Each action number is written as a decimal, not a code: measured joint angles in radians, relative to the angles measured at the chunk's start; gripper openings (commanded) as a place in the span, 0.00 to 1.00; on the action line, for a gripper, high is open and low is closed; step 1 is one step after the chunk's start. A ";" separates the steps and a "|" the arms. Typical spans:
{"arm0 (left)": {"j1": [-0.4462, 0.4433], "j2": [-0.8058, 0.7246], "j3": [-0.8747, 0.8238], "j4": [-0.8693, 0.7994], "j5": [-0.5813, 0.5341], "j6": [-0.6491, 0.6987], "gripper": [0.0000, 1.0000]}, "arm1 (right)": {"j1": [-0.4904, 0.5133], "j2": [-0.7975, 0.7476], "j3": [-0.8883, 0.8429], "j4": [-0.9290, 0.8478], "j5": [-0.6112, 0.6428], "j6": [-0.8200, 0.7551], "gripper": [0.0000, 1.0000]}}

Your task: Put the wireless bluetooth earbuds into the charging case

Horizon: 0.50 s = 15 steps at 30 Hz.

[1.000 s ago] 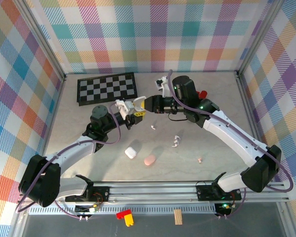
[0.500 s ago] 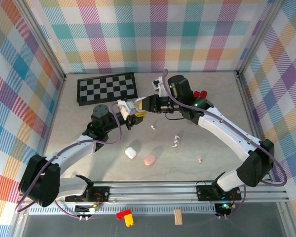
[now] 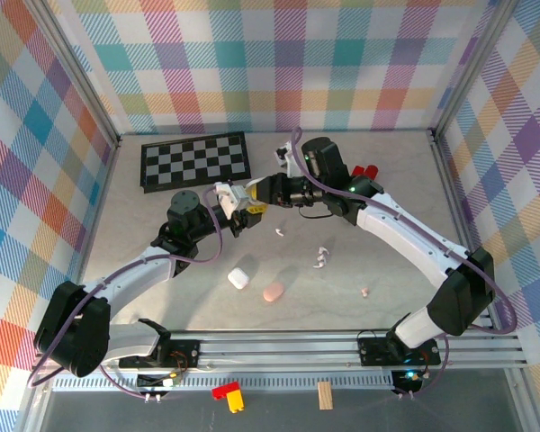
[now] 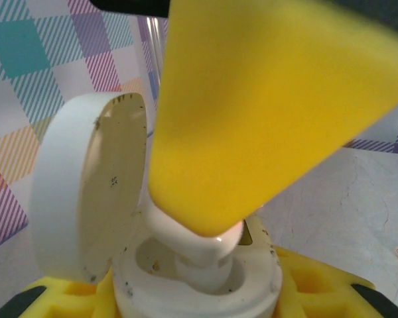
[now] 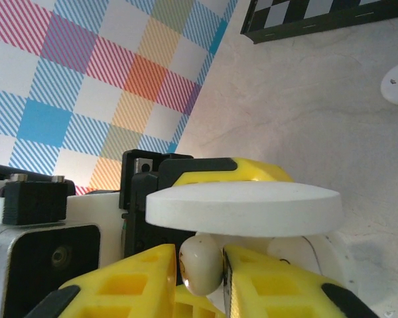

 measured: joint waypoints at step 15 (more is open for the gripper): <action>-0.001 0.002 0.000 0.016 0.002 -0.014 0.34 | 0.000 -0.035 0.003 -0.031 0.040 -0.014 0.37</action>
